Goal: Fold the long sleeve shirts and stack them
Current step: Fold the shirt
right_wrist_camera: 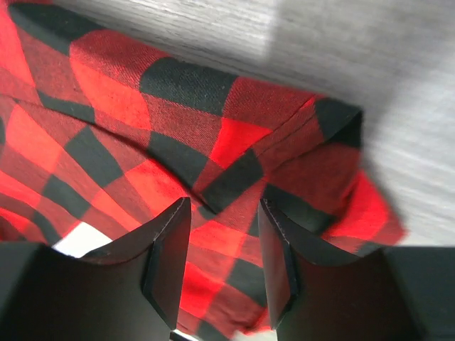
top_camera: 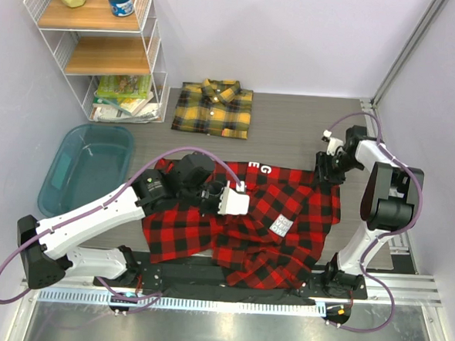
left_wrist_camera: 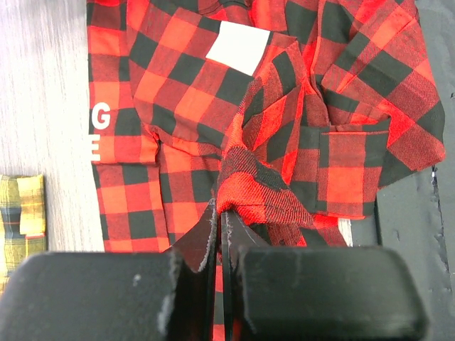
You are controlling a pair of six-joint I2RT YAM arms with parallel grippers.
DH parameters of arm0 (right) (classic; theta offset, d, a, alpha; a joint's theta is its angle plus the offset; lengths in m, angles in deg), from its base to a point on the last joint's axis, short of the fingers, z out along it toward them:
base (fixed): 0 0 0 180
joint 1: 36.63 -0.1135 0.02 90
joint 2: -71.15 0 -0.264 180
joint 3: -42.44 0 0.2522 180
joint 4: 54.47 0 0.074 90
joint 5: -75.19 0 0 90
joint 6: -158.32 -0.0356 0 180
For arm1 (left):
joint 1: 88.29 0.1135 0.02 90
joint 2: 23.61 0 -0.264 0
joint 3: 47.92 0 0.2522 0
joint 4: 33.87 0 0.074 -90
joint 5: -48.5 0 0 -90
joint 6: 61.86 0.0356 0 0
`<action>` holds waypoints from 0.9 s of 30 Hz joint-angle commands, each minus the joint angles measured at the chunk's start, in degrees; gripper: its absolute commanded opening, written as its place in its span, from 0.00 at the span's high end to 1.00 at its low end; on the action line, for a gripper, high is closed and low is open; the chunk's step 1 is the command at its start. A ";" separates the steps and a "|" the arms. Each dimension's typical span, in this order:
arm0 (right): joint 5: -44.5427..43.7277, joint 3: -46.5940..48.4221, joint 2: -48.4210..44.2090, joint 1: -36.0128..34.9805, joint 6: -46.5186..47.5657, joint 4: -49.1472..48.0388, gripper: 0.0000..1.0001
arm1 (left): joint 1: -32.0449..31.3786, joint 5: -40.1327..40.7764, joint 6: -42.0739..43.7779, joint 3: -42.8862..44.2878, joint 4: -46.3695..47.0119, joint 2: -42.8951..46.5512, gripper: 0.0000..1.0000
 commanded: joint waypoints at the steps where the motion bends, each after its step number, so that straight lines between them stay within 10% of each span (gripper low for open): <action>1: -0.90 -1.54 -3.57 -0.12 -12.68 -9.58 0.52 | 0.20 -0.56 1.11 -0.02 2.64 0.84 1.00; 21: 2.49 -7.78 -1.01 2.69 -19.01 -14.50 0.50 | 0.20 -1.35 1.28 -0.72 2.82 0.93 1.00; 27: 6.56 -7.00 -2.24 2.78 -19.37 -15.91 0.71 | 0.28 -1.17 1.37 -1.77 2.91 1.28 1.00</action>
